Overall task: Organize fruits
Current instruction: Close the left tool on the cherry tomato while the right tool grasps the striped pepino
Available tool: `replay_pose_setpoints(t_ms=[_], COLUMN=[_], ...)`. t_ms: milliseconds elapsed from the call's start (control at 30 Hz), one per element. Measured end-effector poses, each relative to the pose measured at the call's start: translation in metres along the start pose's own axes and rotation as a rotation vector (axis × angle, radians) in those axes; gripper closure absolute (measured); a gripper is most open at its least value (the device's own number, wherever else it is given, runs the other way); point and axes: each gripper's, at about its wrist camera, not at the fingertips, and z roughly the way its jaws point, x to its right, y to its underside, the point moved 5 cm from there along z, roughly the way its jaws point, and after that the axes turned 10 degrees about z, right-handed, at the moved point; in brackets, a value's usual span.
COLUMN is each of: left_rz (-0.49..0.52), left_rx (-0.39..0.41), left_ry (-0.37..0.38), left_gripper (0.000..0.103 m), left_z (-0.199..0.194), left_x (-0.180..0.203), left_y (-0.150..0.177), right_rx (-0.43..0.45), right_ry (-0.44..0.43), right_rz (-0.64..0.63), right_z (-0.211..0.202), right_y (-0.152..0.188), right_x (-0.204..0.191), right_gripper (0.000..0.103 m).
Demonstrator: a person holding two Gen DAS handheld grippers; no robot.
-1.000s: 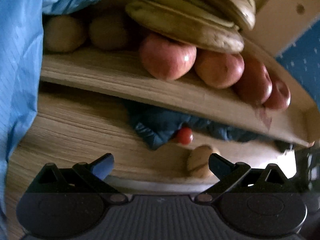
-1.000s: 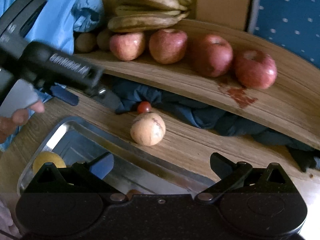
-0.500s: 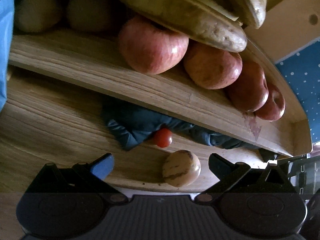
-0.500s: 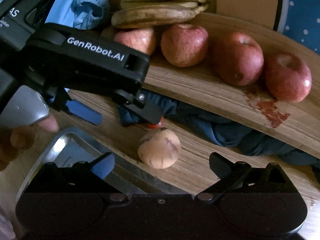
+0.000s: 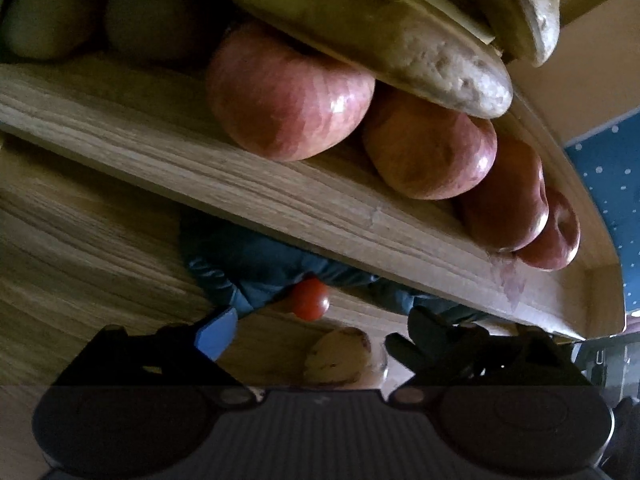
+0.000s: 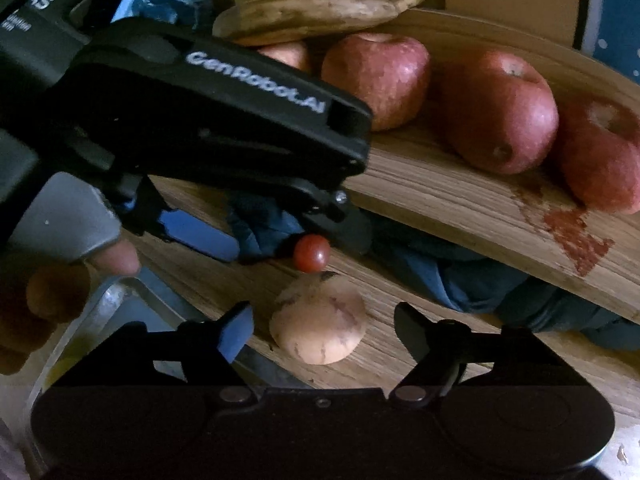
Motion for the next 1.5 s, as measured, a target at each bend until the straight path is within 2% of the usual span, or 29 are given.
replay_pose_setpoints(t_ms=[233,633,967,1200,1367,1500], left_rz=[-0.016,0.012,-0.074,-0.049,-0.052,-0.070], left_rx=[0.009,0.047,0.074,0.071,0.065,0.040], left_ry=[-0.012,-0.106,-0.136,-0.169,-0.147,-0.115], left_gripper=[0.016,0.026,0.046,0.058,0.063,0.061], left_z=[0.008,0.015,0.006,0.005,0.008,0.015], left_x=[0.003,0.018,0.010,0.011,0.014,0.011], left_y=[0.001,0.008,0.018,0.017,0.016,0.018], right_rx=[-0.002,0.000,0.002,0.002,0.000,-0.003], right_ry=[-0.004,-0.003,-0.013,-0.010,-0.006,-0.003], right_rz=[-0.014,-0.008,-0.015,-0.017,-0.019,-0.020], right_z=[0.001,0.005,-0.002,-0.006,-0.007,-0.007], right_y=[0.004,-0.003,0.003,0.003,0.002,0.002], right_x=[0.000,0.003,0.005,0.004,0.002,0.003], right_gripper=[0.039,0.040,0.046,0.048,0.048,0.048])
